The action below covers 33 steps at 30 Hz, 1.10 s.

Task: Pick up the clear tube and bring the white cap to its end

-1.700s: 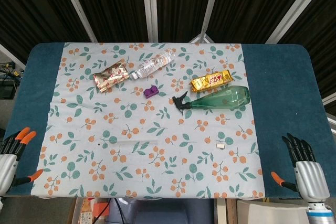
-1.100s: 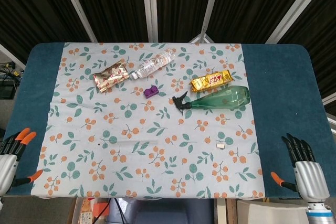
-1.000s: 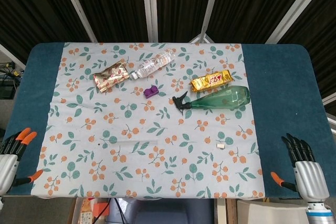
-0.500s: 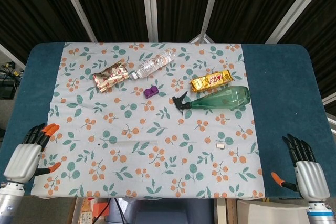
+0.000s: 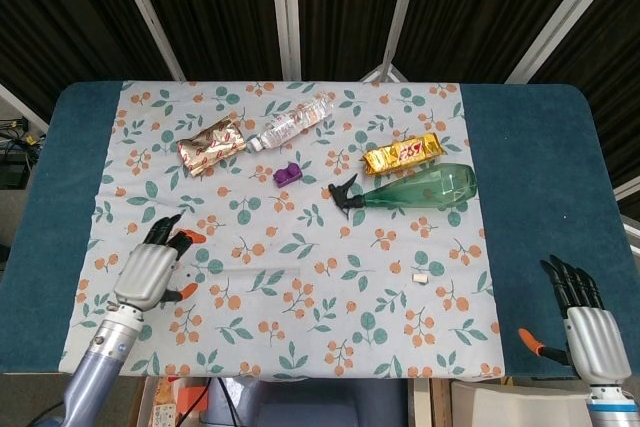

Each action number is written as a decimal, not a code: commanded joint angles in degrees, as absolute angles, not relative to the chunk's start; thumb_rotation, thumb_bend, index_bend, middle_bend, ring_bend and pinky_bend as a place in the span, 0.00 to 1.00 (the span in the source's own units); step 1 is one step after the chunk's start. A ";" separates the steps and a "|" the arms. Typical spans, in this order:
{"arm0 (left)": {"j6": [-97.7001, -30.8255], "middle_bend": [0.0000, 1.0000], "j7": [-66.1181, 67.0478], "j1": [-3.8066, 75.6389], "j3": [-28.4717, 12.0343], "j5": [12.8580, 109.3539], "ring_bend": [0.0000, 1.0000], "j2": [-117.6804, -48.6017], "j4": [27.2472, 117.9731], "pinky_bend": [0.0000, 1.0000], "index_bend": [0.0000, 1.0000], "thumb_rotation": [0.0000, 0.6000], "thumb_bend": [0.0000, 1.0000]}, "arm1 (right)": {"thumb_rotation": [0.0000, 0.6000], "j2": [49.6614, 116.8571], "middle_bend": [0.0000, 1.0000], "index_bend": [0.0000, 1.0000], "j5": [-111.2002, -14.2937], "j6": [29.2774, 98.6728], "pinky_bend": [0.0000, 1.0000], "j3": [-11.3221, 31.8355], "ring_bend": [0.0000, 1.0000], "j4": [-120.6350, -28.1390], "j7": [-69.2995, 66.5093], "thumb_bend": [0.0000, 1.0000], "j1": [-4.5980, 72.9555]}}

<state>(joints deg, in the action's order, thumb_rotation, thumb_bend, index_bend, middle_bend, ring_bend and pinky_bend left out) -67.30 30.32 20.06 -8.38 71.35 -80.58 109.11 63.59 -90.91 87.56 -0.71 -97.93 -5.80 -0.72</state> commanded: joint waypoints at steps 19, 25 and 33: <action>-75.73 0.41 51.74 32.18 -15.80 47.15 0.04 -105.72 99.00 0.00 0.46 1.00 0.36 | 1.00 62.77 0.00 0.00 -90.16 87.06 0.00 -0.72 0.00 -98.15 -7.55 0.23 -0.81; -76.67 0.41 52.68 33.55 -16.14 45.03 0.04 -107.89 97.13 0.00 0.48 1.00 0.37 | 1.00 62.70 0.00 0.00 -90.17 86.98 0.00 -0.72 0.00 -98.23 -7.69 0.22 -0.79; -77.37 0.41 53.18 34.66 -15.54 43.74 0.04 -109.23 97.22 0.00 0.49 1.00 0.37 | 1.00 62.67 0.00 0.00 -90.10 86.89 0.00 -0.71 0.00 -98.33 -7.71 0.22 -0.78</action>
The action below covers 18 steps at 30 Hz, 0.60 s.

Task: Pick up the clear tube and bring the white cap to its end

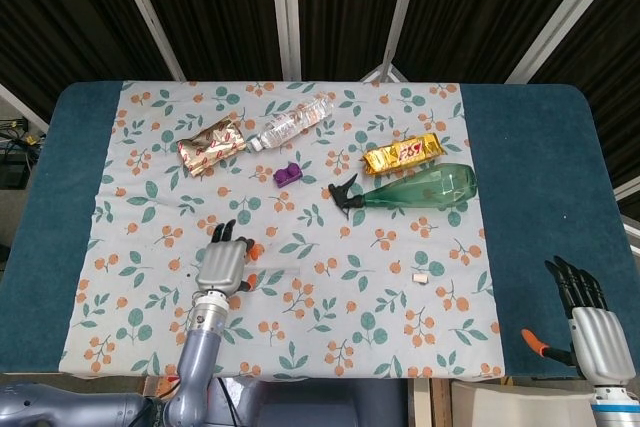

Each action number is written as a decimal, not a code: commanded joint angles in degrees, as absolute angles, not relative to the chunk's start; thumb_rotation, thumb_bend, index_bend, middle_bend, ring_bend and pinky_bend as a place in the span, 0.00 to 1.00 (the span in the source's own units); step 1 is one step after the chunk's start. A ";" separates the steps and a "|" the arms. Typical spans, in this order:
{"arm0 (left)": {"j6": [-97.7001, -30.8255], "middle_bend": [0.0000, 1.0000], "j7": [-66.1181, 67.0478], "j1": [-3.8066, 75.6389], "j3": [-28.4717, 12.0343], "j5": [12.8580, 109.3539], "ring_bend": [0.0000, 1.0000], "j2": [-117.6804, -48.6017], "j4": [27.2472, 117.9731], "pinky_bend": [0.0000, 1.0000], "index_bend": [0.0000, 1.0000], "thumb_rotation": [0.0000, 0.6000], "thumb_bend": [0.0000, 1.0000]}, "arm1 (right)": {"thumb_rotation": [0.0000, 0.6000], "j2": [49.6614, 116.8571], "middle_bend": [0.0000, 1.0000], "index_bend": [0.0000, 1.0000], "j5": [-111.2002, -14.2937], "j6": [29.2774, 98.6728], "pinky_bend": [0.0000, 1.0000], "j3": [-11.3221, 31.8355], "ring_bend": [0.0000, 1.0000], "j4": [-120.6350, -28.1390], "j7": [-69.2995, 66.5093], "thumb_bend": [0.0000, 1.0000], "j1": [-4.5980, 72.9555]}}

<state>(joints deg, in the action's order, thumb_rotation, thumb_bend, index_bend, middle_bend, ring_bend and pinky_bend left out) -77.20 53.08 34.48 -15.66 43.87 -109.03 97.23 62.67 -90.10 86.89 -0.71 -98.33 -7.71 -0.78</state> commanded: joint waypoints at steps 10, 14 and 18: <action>-78.94 0.42 54.23 35.75 -15.43 42.16 0.04 -110.98 95.80 0.00 0.50 1.00 0.37 | 1.00 62.61 0.00 0.00 -90.03 86.84 0.00 -0.69 0.00 -98.47 -7.82 0.23 -0.80; -79.57 0.42 54.38 36.09 -15.75 41.51 0.04 -111.57 95.13 0.00 0.51 1.00 0.38 | 1.00 62.59 0.00 0.00 -89.99 86.80 0.00 -0.69 0.00 -98.47 -7.95 0.23 -0.80; -79.89 0.40 54.73 36.41 -16.10 40.33 0.04 -112.09 94.95 0.00 0.51 1.00 0.39 | 1.00 62.60 0.00 0.00 -90.02 86.83 0.00 -0.65 0.00 -98.50 -8.10 0.23 -0.80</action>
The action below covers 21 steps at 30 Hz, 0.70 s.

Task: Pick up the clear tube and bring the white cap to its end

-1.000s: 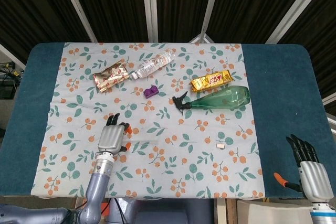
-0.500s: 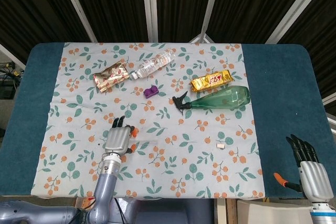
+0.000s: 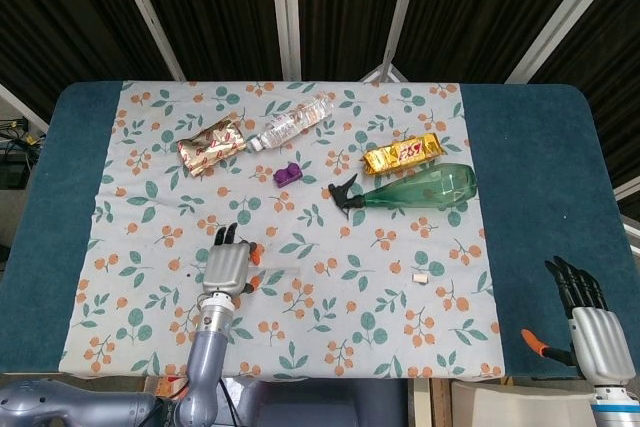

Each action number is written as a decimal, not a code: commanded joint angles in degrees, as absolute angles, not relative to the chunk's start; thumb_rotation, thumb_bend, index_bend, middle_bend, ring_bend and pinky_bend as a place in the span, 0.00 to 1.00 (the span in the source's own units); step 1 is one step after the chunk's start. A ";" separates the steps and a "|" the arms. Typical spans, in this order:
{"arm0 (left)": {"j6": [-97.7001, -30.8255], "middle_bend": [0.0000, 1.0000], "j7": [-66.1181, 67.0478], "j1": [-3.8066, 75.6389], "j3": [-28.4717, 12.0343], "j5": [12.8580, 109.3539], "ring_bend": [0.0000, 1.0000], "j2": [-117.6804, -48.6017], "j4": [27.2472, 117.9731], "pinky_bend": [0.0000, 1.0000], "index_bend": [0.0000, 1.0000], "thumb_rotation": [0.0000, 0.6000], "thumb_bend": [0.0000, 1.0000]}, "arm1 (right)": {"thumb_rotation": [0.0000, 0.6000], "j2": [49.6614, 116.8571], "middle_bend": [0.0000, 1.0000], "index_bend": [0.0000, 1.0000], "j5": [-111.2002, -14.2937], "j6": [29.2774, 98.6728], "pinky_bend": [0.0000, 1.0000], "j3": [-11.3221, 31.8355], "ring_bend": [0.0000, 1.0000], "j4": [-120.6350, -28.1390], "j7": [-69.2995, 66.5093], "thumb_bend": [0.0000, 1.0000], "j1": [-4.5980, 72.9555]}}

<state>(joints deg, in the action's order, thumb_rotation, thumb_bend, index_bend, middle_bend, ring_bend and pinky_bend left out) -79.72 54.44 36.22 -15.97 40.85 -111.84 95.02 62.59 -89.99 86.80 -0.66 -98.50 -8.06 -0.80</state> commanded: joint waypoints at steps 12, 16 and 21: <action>-80.99 0.31 57.02 37.68 -15.68 38.36 0.04 -113.40 94.71 0.00 0.48 1.00 0.39 | 1.00 62.47 0.00 0.00 -89.92 86.60 0.00 -0.70 0.00 -98.65 -8.50 0.23 -0.77; -81.31 0.29 57.44 37.97 -15.72 37.92 0.04 -113.59 94.75 0.00 0.47 1.00 0.39 | 1.00 62.42 0.00 0.00 -90.00 86.57 0.00 -0.74 0.00 -98.68 -8.60 0.23 -0.76; -81.59 0.29 57.93 38.24 -15.63 37.31 0.04 -113.78 94.66 0.00 0.47 1.00 0.39 | 1.00 62.38 0.00 0.00 -90.00 86.53 0.00 -0.76 0.00 -98.74 -8.75 0.23 -0.75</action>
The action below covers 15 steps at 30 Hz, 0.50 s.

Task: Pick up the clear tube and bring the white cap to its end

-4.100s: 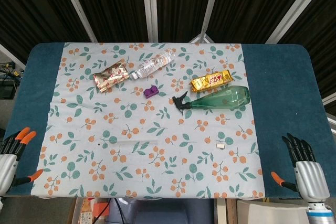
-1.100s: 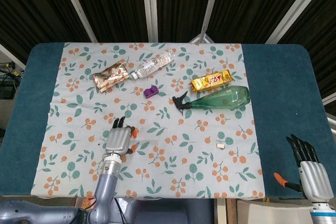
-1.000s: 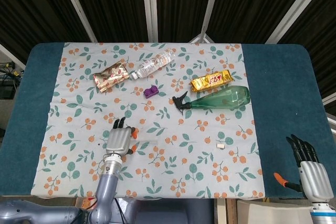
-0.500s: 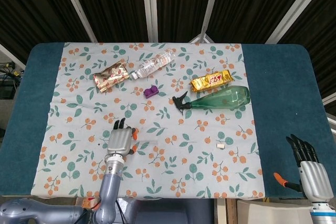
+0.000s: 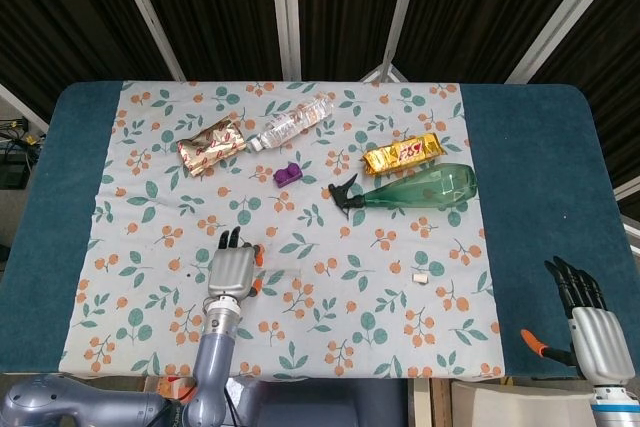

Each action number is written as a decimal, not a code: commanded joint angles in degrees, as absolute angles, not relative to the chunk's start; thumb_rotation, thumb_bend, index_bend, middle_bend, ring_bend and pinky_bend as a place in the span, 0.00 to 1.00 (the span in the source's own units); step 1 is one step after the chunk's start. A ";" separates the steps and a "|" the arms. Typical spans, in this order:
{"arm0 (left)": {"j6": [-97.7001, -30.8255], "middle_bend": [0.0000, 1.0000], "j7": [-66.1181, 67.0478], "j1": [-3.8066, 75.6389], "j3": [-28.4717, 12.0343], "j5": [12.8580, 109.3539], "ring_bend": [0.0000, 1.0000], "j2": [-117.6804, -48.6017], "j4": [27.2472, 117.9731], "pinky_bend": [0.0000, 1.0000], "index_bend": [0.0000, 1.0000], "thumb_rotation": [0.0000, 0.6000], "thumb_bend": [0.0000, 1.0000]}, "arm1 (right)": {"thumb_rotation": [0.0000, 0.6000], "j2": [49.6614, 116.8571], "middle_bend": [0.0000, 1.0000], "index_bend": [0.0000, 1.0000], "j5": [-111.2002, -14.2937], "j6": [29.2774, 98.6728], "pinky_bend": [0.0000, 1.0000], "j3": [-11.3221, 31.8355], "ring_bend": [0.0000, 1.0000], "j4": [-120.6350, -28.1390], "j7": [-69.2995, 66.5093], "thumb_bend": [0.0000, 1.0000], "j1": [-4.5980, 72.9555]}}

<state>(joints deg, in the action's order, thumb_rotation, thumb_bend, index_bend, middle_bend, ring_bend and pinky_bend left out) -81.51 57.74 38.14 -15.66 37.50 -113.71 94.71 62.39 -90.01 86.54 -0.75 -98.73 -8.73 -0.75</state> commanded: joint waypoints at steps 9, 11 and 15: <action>-81.77 0.30 58.53 38.62 -15.74 35.88 0.04 -114.16 94.74 0.00 0.49 1.00 0.45 | 1.00 62.35 0.00 0.00 -90.00 86.51 0.00 -0.76 0.00 -98.76 -8.94 0.23 -0.76; -81.86 0.32 58.52 38.66 -15.73 35.77 0.04 -114.18 94.83 0.00 0.51 1.00 0.48 | 1.00 62.34 0.00 0.00 -89.99 86.48 0.00 -0.77 0.00 -98.76 -8.94 0.23 -0.75; -82.12 0.35 58.06 38.70 -15.71 36.06 0.04 -114.22 95.05 0.00 0.55 1.00 0.56 | 1.00 62.33 0.00 0.00 -90.00 86.52 0.00 -0.77 0.00 -98.80 -8.97 0.22 -0.77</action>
